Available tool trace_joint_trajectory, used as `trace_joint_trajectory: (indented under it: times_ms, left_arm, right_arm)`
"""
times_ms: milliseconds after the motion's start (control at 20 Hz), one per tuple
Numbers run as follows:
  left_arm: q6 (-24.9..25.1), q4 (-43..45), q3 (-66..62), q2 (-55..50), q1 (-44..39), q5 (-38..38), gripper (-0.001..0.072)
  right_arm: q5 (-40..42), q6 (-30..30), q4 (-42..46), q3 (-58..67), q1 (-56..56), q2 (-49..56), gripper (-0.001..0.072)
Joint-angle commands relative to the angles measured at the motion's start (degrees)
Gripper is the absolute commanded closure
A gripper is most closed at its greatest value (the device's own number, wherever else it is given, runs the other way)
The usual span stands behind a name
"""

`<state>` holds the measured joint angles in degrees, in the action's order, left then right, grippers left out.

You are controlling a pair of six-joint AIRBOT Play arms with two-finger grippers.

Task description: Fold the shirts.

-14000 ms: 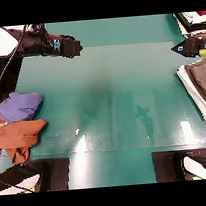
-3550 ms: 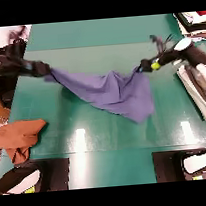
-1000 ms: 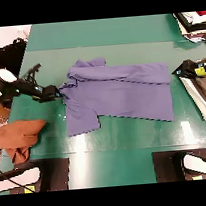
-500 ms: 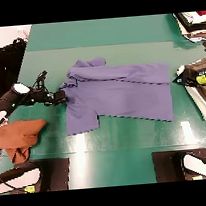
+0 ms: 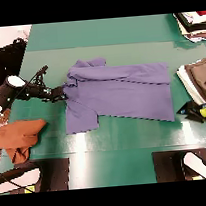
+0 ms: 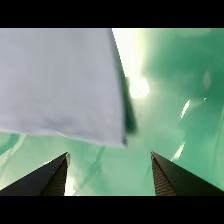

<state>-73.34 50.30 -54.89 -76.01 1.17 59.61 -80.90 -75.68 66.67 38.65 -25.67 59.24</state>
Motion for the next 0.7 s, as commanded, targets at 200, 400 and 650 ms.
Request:
trace_joint_trajectory:
  times_ms: [200,400,650]
  left_arm:
    - [0.3,0.1,-0.6,0.0,0.1,0.4,0.0681]
    - [0.3,0.2,-0.6,0.0,0.1,0.5,0.0681]
    - [0.2,0.3,-0.6,2.7,0.1,0.1,0.0683]
  right_arm:
    - [8.4,2.9,-7.2,-7.5,1.9,5.4,0.0284]
    - [13.0,2.9,-8.7,-7.6,6.1,6.6,0.0458]
    - [15.9,2.9,-8.7,-7.5,6.9,-0.9,0.0697]
